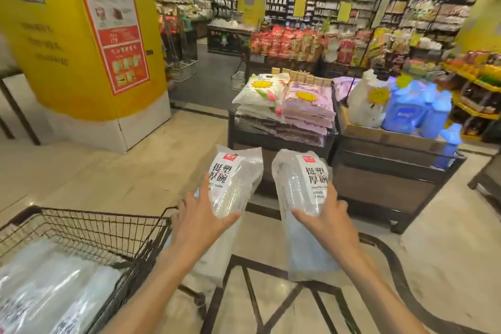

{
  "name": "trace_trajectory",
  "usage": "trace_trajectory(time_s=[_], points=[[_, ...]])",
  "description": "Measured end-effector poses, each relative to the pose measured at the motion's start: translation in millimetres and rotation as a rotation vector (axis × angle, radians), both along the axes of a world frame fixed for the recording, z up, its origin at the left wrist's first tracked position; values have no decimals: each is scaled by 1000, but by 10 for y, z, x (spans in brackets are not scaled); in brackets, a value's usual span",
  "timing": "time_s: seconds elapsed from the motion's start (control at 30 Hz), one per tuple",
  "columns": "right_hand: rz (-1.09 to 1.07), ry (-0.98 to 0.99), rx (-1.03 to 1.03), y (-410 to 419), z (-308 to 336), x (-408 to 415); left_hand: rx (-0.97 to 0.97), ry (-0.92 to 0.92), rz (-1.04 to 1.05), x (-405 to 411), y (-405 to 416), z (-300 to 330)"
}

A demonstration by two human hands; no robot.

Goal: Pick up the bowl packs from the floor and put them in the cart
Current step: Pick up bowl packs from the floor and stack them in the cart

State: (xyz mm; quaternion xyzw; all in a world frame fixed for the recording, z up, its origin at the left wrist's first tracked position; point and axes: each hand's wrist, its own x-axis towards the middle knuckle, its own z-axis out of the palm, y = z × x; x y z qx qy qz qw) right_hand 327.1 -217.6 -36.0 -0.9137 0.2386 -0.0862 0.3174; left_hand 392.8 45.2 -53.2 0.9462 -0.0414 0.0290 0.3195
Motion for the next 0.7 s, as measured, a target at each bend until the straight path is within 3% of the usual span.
trace_trajectory(time_s=[0.37,0.7], points=[[169,-16,-39,-329,31,3323,-30,47,191,2962,-317,-74],[607,-29,-38,725,-39,6150,-64,111,574,4791,660,-295]])
